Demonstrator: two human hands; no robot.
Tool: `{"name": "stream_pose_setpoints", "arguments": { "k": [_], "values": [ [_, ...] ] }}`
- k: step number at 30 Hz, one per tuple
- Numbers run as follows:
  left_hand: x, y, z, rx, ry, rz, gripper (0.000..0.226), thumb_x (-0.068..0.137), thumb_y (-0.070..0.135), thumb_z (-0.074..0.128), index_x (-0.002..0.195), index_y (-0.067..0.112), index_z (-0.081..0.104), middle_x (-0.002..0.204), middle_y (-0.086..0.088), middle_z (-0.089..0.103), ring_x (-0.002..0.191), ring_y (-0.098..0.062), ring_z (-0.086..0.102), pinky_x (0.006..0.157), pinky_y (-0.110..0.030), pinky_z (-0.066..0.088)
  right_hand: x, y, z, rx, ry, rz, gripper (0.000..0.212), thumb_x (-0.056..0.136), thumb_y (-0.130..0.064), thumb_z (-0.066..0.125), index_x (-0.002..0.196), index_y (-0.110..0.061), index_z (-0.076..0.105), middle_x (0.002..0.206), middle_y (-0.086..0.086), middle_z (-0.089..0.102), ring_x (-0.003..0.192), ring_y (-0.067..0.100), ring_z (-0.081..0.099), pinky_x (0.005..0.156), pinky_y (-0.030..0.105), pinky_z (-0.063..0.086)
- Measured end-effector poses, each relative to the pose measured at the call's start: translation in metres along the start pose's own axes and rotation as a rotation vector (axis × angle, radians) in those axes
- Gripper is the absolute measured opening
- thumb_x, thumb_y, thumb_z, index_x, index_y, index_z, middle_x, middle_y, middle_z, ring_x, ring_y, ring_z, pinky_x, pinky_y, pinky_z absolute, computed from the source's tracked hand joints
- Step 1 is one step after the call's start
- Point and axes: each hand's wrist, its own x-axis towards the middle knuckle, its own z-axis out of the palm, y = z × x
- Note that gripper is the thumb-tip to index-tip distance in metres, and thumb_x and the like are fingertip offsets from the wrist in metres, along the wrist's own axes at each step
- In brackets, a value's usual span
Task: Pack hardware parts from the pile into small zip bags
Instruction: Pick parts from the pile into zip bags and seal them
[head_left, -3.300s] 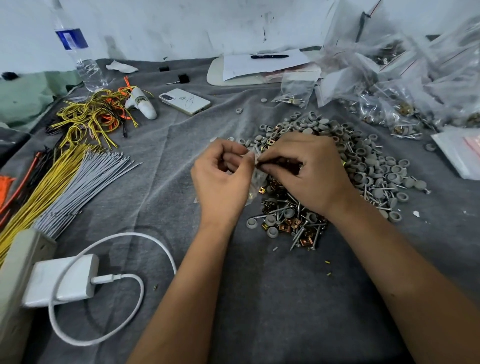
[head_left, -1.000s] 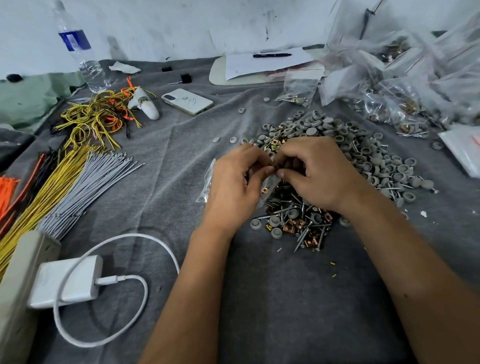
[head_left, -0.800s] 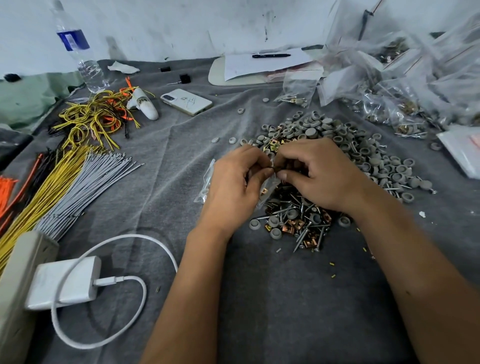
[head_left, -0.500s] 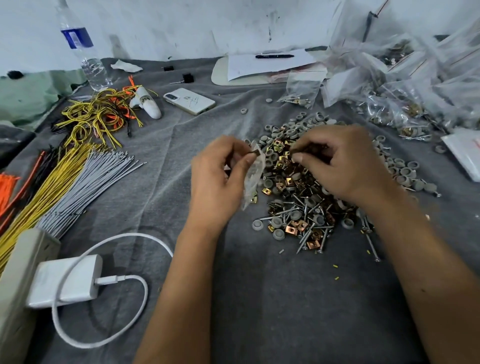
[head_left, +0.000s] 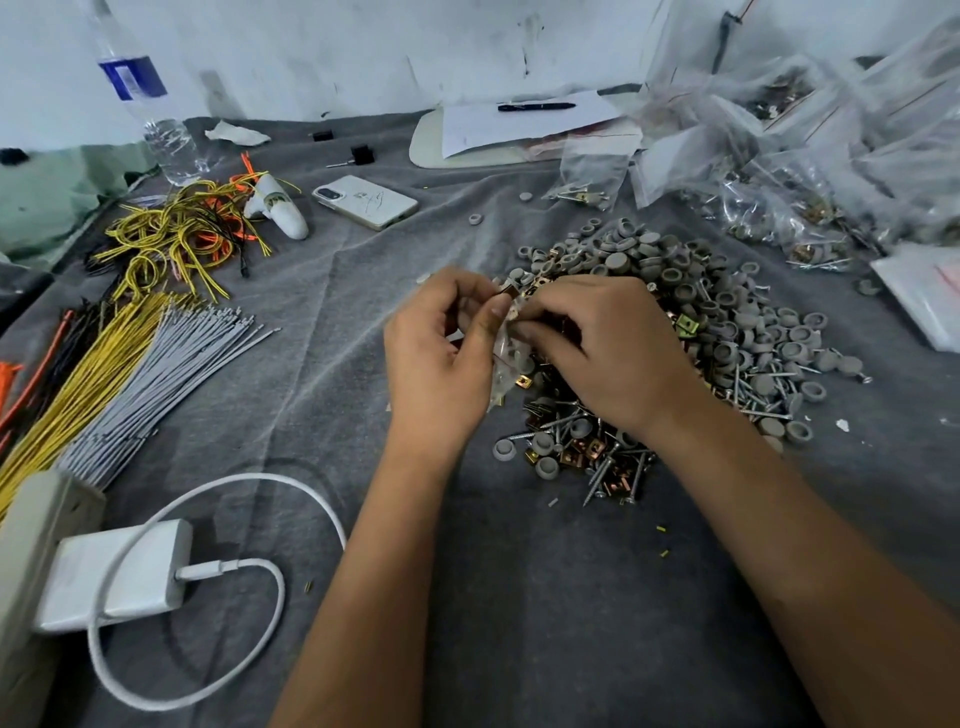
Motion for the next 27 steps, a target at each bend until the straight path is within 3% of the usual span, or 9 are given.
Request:
{"name": "stream_pose_setpoints", "arguments": {
  "k": [4, 8, 12, 15, 17, 19, 22, 27],
  "values": [
    [-0.001, -0.003, 0.001, 0.011, -0.003, -0.007, 0.007, 0.093, 0.019, 0.069, 0.090, 0.022, 0.065, 0.076, 0.004, 0.060, 0.068, -0.023, 0.059, 0.064, -0.047, 0.053, 0.000, -0.001, 0.000, 0.044, 0.046, 0.026, 0.018, 0.094, -0.031, 0.073, 0.092, -0.014, 0.078, 0.086, -0.004, 0.071, 0.080, 0.015, 0.064, 0.075, 0.041, 0.053],
    [-0.001, -0.008, 0.003, 0.056, -0.002, 0.019, 0.004, 0.093, 0.017, 0.073, 0.091, 0.015, 0.069, 0.079, 0.002, 0.065, 0.074, -0.020, 0.063, 0.071, -0.043, 0.054, 0.001, -0.001, -0.005, 0.169, 0.234, 0.070, 0.018, 0.100, -0.023, 0.065, 0.102, -0.008, 0.075, 0.089, 0.000, 0.073, 0.081, 0.012, 0.067, 0.075, 0.035, 0.054],
    [-0.003, -0.009, 0.004, 0.130, -0.039, 0.089, 0.004, 0.092, 0.014, 0.075, 0.091, 0.013, 0.071, 0.075, 0.007, 0.063, 0.072, -0.015, 0.060, 0.067, -0.034, 0.051, 0.001, -0.004, -0.005, 0.301, 0.138, 0.081, 0.010, 0.096, -0.014, 0.071, 0.103, -0.008, 0.075, 0.091, -0.003, 0.074, 0.084, 0.008, 0.070, 0.076, 0.029, 0.056],
    [-0.002, -0.011, 0.004, 0.116, -0.049, 0.074, 0.006, 0.090, 0.017, 0.077, 0.092, 0.017, 0.071, 0.073, 0.012, 0.062, 0.069, -0.013, 0.059, 0.063, -0.029, 0.050, -0.001, -0.002, -0.004, 0.356, 0.149, 0.137, 0.006, 0.095, -0.011, 0.072, 0.098, -0.009, 0.076, 0.082, -0.012, 0.070, 0.065, 0.000, 0.065, 0.063, 0.013, 0.046],
    [-0.003, -0.012, 0.005, 0.059, -0.031, 0.016, 0.011, 0.089, 0.019, 0.079, 0.095, 0.021, 0.070, 0.074, 0.010, 0.062, 0.068, -0.017, 0.061, 0.062, -0.031, 0.052, -0.001, 0.000, -0.006, 0.369, 0.212, 0.150, 0.004, 0.095, -0.012, 0.071, 0.097, -0.010, 0.075, 0.078, -0.012, 0.069, 0.056, 0.004, 0.064, 0.057, 0.017, 0.047],
    [-0.004, -0.010, 0.005, 0.023, -0.001, -0.014, 0.013, 0.089, 0.019, 0.079, 0.097, 0.021, 0.068, 0.077, 0.006, 0.064, 0.072, -0.021, 0.063, 0.065, -0.035, 0.055, 0.000, -0.001, -0.009, 0.336, 0.229, 0.101, 0.005, 0.094, -0.012, 0.074, 0.097, -0.009, 0.076, 0.082, -0.009, 0.071, 0.066, 0.005, 0.067, 0.065, 0.021, 0.052],
    [-0.003, -0.008, 0.004, -0.075, 0.062, -0.079, 0.011, 0.091, 0.015, 0.072, 0.095, 0.022, 0.065, 0.079, 0.005, 0.065, 0.072, -0.018, 0.063, 0.066, -0.037, 0.053, 0.000, -0.005, -0.008, 0.270, 0.126, -0.009, 0.009, 0.088, -0.013, 0.079, 0.097, -0.010, 0.079, 0.091, -0.005, 0.075, 0.087, 0.005, 0.069, 0.082, 0.020, 0.053],
    [-0.002, -0.003, 0.000, -0.143, 0.092, -0.124, 0.019, 0.095, 0.005, 0.067, 0.093, 0.023, 0.062, 0.079, 0.001, 0.065, 0.069, -0.015, 0.061, 0.063, -0.033, 0.050, -0.001, -0.005, 0.000, 0.188, -0.067, -0.066, 0.009, 0.088, -0.012, 0.079, 0.097, -0.013, 0.078, 0.094, -0.007, 0.074, 0.088, 0.004, 0.068, 0.084, 0.023, 0.054]
  ]
}}
